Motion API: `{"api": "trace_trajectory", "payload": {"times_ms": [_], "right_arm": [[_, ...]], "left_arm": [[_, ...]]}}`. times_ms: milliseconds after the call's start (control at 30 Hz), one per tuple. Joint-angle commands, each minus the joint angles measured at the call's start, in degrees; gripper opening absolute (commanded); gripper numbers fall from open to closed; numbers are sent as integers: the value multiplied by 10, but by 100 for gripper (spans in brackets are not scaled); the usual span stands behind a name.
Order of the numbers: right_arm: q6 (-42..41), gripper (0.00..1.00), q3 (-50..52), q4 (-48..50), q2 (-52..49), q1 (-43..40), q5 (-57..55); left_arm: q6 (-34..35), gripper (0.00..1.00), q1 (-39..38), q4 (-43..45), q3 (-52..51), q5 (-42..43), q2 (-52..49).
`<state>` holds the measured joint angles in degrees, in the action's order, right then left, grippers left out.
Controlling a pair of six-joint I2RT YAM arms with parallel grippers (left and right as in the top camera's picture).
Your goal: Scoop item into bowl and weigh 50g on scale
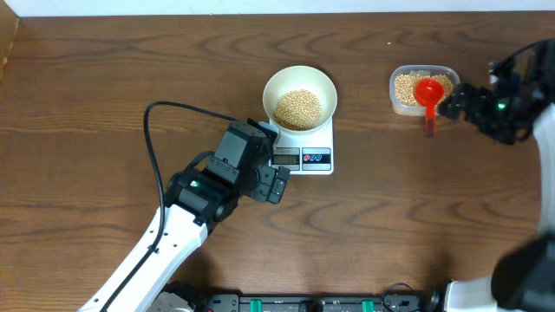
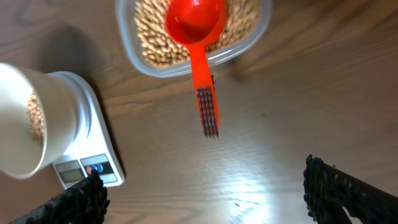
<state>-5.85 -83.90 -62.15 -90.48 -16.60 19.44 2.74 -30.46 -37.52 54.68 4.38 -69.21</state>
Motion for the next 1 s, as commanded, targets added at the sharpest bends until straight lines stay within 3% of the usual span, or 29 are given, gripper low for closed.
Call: {"api": "trace_trajectory", "payload": {"times_ms": [0,233,433,767,967], "right_arm": [[42,99,-1,-22,83,-3,-69],[42,99,-1,-148,210,-2,-174],[42,99,-1,-225,287,-2,-195],[42,99,-1,-220,339,-2,-173],[40,99,19,-117,353,6,-172]], "left_arm": [[-4,96,2,-2,-3,-5,7],[-4,96,2,-2,-3,-5,7],[-4,96,2,-2,-3,-5,7],[-4,96,2,-2,-3,-5,7],[-4,96,2,-2,-3,-5,7]]}}
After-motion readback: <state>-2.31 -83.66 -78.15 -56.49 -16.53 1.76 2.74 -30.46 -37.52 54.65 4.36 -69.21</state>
